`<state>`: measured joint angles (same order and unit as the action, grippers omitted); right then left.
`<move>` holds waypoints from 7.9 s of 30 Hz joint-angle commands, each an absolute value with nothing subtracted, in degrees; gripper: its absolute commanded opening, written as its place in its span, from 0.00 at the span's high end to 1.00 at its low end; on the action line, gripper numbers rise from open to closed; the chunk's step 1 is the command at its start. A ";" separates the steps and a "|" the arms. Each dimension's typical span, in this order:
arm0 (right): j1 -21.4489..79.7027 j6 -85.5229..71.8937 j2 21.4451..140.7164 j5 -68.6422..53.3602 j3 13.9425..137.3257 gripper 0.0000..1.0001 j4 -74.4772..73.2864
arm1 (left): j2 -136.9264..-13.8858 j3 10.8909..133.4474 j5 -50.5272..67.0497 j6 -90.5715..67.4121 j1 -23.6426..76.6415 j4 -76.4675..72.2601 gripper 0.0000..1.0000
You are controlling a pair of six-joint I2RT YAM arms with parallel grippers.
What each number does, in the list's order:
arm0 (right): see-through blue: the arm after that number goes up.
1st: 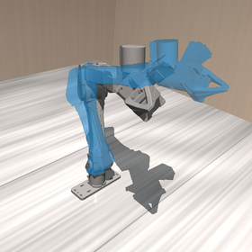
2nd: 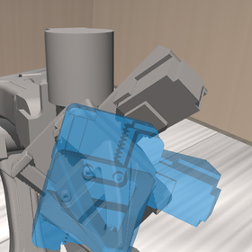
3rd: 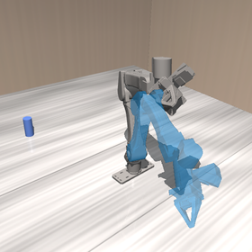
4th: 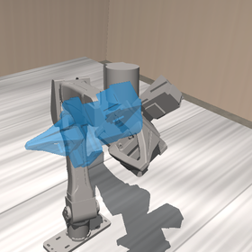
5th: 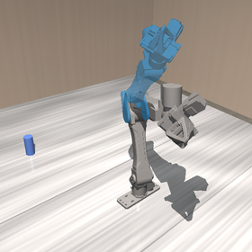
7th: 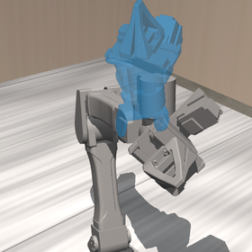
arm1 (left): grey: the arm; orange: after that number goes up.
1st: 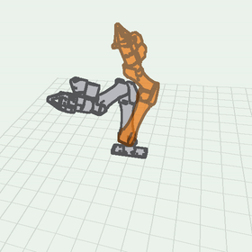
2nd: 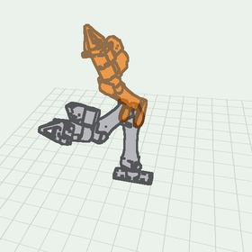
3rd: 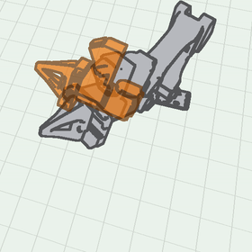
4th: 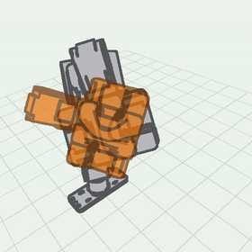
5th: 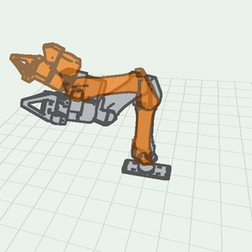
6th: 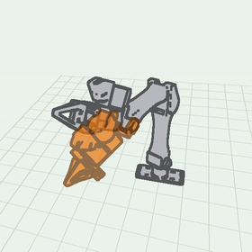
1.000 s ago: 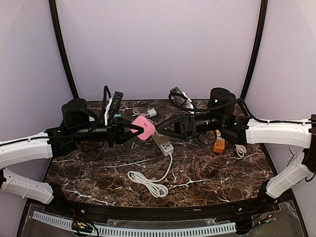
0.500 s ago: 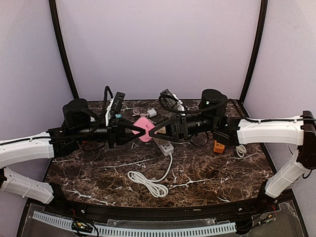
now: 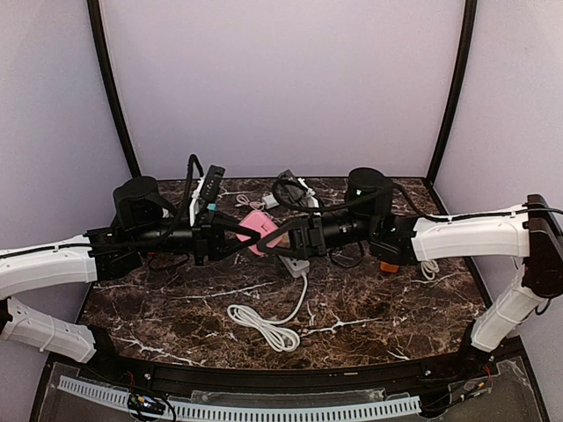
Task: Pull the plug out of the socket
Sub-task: Adjust the plug, then place the plug at the center of the board.
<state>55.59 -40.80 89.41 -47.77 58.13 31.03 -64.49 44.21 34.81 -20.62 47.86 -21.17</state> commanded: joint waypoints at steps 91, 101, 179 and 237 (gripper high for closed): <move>51.56 -49.04 86.32 -54.53 55.16 0.43 43.75 | -68.03 43.98 39.47 -24.66 47.20 -25.17 0.99; 54.34 -53.04 88.97 -54.45 51.15 0.47 50.38 | -66.72 44.43 33.70 -22.78 47.20 -22.65 0.99; 44.12 -20.36 60.51 -18.55 45.61 0.01 0.21 | -122.65 98.95 -35.14 -0.54 17.20 39.20 0.94; 43.68 -22.92 56.34 -20.23 42.71 0.02 8.08 | -109.99 103.79 -6.25 6.33 26.86 41.50 0.01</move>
<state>44.16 -22.02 60.38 -22.35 44.97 3.60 -116.88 109.08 -22.68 6.68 25.52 45.71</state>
